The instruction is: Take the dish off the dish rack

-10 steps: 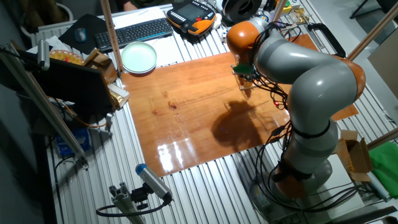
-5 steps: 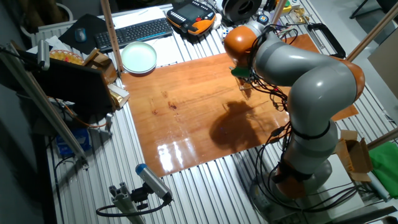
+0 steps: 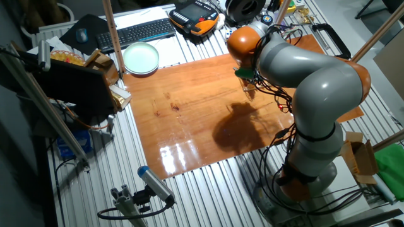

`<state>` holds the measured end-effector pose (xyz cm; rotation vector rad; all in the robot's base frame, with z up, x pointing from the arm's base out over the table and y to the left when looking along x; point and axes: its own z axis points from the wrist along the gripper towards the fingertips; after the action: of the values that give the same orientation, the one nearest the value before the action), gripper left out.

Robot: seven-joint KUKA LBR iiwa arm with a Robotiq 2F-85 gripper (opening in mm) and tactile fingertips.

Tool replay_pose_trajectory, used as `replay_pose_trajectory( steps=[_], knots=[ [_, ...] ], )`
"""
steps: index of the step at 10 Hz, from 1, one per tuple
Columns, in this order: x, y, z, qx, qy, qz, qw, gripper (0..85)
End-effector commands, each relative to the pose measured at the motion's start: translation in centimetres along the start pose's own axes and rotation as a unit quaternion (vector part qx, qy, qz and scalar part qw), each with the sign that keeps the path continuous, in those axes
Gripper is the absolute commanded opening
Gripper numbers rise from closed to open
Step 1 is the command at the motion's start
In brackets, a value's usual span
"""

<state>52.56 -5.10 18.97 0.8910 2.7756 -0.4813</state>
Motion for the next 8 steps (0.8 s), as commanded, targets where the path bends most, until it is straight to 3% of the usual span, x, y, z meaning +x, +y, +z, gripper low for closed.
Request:
replay_pose_trajectory(
  steps=[1, 8],
  knots=[
    [0.04, 0.08, 0.08, 0.0, -0.003, 0.001, 1.0, 0.7],
    [0.0, 0.23, 0.46, 0.005, -0.013, 0.008, 1.0, 0.7]
  ],
)
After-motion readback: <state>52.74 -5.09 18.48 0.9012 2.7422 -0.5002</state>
